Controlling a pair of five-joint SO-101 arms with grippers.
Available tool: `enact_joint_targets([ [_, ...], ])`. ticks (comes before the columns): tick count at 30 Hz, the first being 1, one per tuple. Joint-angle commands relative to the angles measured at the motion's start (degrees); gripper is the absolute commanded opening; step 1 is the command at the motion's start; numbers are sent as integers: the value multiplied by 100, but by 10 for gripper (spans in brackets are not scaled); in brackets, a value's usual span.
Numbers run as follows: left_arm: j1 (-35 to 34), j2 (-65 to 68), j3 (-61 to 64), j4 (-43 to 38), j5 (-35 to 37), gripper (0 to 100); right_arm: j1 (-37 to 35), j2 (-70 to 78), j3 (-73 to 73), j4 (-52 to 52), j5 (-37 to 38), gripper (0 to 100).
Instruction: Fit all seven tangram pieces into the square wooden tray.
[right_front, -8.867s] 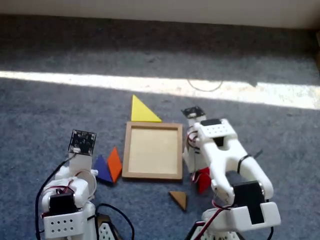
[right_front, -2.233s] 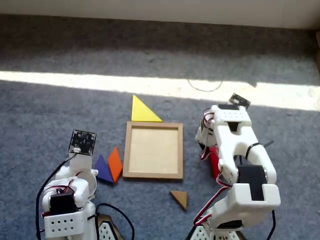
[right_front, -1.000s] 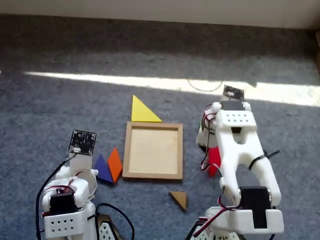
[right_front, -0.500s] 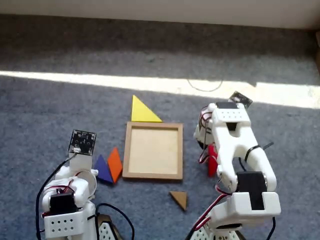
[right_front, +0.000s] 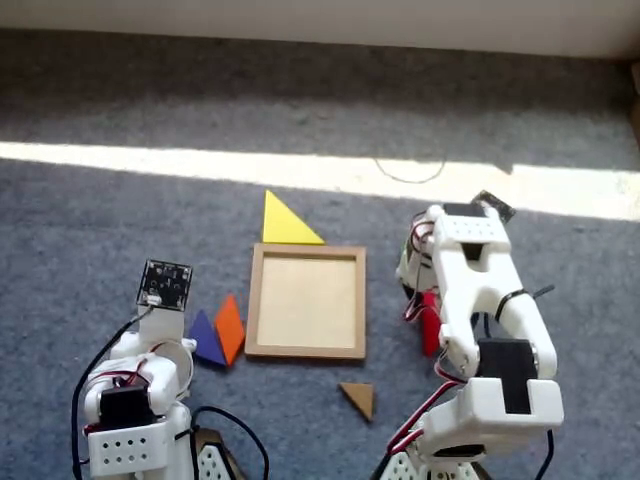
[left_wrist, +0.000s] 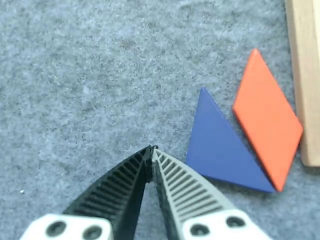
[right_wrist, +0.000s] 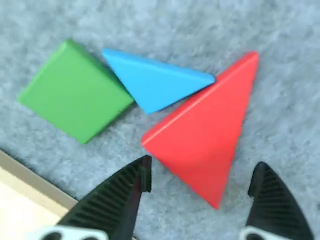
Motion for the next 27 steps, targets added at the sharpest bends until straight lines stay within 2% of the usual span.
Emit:
enact_joint_targets([
  [1, -66, -163, 110, 44, 35, 28, 66, -84, -312, 92, -149, 316],
  [11, -66, -163, 110, 44, 35, 28, 110, -48, -13, -963, -176, 315],
  [27, -66, -163, 110, 44, 35, 28, 268, -40, 444, -1068, -132, 314],
])
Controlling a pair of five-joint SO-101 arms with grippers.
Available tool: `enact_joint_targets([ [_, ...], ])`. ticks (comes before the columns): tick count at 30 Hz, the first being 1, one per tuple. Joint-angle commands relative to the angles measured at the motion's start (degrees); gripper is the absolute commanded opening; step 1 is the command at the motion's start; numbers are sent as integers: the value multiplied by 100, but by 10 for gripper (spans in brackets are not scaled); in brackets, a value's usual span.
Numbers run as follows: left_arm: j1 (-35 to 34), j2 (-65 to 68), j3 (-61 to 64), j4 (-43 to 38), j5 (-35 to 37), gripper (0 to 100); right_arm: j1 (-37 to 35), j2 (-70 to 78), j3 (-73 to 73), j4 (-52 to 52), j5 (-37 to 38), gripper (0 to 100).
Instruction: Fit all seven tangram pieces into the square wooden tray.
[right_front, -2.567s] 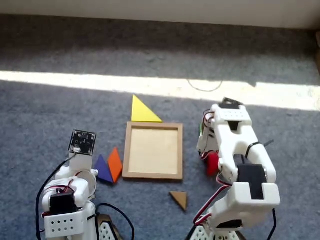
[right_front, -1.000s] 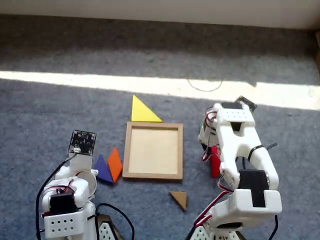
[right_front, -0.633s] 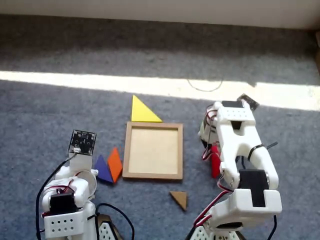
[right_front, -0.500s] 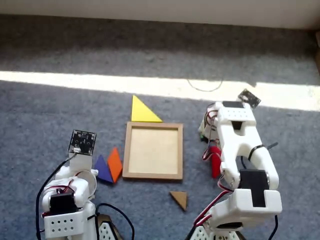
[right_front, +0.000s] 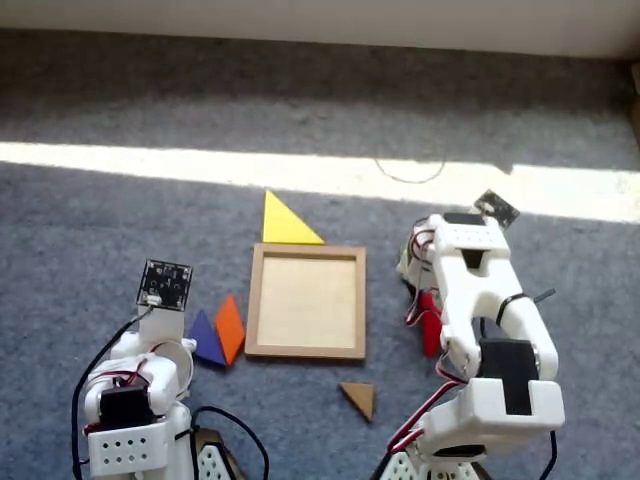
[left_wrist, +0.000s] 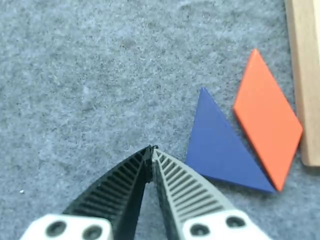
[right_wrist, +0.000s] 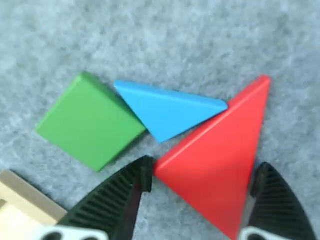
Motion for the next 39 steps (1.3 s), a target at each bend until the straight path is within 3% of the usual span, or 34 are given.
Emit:
enact_joint_targets([
  [1, -66, -163, 110, 44, 35, 28, 198, -40, 22, -48, -18, 314],
  [11, -66, -163, 110, 44, 35, 28, 312, -40, 31, -48, 0, 312],
  [19, -66, -163, 110, 44, 35, 28, 303, -84, -22, -48, 501, 137],
  [27, -66, -163, 110, 44, 35, 28, 295, -101, 13, 31, 1011, 135],
  [31, -66, -163, 110, 44, 35, 28, 286, -224, -22, 725, 1187, 135],
  [39, -66, -163, 110, 44, 35, 28, 92, -1851, 22, 1174, 1600, 135],
])
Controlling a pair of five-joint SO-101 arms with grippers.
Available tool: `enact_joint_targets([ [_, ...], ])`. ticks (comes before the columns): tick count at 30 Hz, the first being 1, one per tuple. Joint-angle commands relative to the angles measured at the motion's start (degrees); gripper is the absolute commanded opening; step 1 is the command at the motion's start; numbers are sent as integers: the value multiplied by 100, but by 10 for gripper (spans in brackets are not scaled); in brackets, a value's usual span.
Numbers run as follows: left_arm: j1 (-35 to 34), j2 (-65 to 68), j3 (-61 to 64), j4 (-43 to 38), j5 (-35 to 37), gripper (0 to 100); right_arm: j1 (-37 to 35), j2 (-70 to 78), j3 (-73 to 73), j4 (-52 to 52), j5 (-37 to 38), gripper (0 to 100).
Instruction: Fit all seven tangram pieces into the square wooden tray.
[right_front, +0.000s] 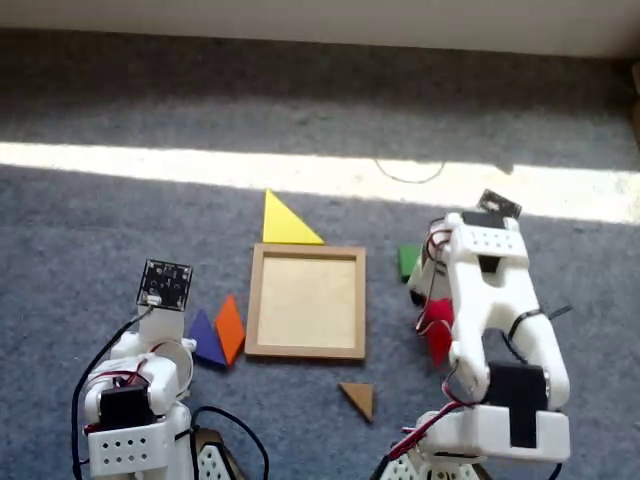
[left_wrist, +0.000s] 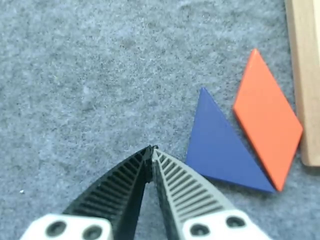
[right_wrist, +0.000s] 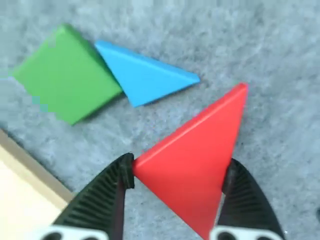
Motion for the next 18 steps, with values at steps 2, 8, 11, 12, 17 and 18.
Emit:
enact_joint_targets([
  [2, -66, -163, 110, 44, 35, 28, -400, -1235, -13, 136, 246, 135],
  [8, -66, -163, 110, 44, 35, 28, -1727, -1824, 13, 207, 466, 135],
  [11, -66, -163, 110, 44, 35, 28, -2440, -1631, -13, 189, 440, 135],
  [12, -66, -163, 110, 44, 35, 28, -2624, -1499, -13, 189, 440, 135],
  [17, -66, -163, 110, 44, 35, 28, -3187, -655, -303, -163, 440, 135],
  [18, -66, -163, 110, 44, 35, 28, -3231, -488, -374, -233, 440, 135],
])
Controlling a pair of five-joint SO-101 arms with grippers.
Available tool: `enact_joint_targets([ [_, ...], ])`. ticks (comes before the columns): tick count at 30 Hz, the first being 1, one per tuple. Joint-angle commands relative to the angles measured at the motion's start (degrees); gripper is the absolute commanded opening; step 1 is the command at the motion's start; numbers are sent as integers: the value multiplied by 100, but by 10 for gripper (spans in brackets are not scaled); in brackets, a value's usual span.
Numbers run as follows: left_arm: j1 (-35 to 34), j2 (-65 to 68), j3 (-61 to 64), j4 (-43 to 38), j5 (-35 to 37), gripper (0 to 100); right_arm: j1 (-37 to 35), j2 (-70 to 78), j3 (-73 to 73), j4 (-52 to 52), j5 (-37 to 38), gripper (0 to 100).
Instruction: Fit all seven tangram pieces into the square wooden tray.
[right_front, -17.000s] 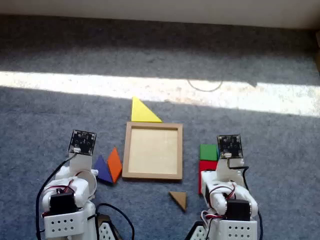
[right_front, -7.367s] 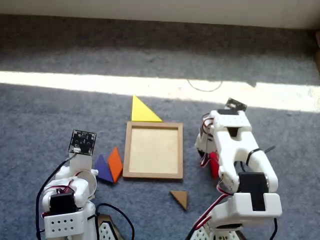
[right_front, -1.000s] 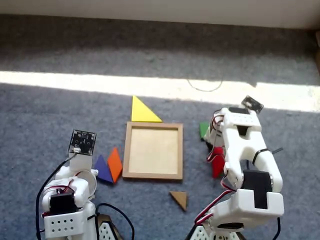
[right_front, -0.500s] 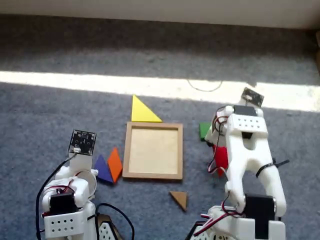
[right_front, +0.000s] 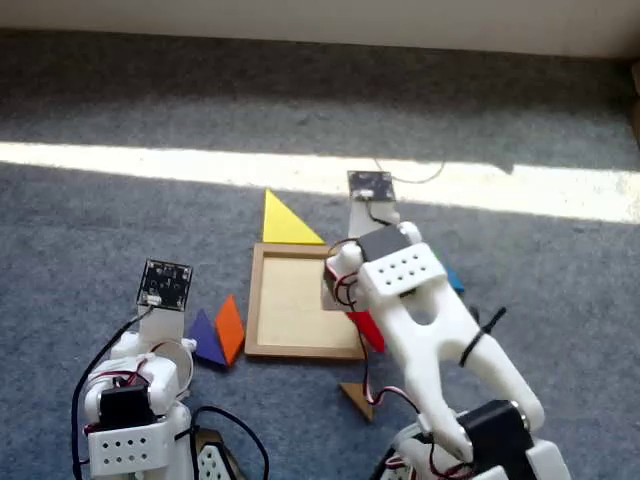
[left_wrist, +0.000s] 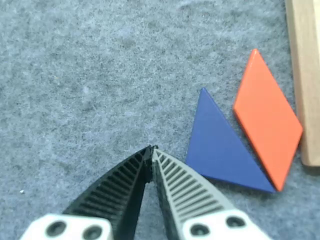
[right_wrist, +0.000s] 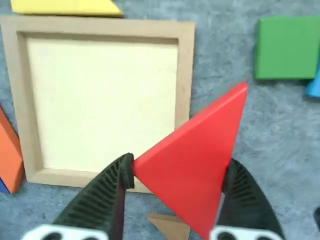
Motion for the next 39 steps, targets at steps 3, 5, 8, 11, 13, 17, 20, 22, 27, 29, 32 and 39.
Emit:
enact_joint_targets([
  [3, -66, -163, 110, 44, 35, 28, -409, 655, -593, -418, 53, 135],
  [5, -66, -163, 110, 44, 35, 28, -532, 892, -743, -453, 53, 135],
  [8, -66, -163, 110, 44, 35, 28, -646, 1174, -1033, -453, 53, 135],
  [11, -66, -163, 110, 44, 35, 28, -664, 1481, -1367, -435, 70, 136],
  [13, -66, -163, 110, 44, 35, 28, -664, 1727, -1543, -409, 62, 138],
  [17, -66, -163, 110, 44, 35, 28, -655, 2141, -1745, -409, 53, 139],
  [20, -66, -163, 110, 44, 35, 28, -646, 2193, -1859, -409, 9, 141],
  [22, -66, -163, 110, 44, 35, 28, -646, 2193, -1877, -400, -246, 166],
  [27, -66, -163, 110, 44, 35, 28, -637, 2193, -1877, -391, -475, 245],
  [29, -66, -163, 110, 44, 35, 28, -637, 2193, -1877, -374, -475, 245],
  [32, -66, -163, 110, 44, 35, 28, -646, 2185, -1886, -171, -475, 247],
  [39, -66, -163, 110, 44, 35, 28, -646, 2176, -1921, -163, -484, 249],
])
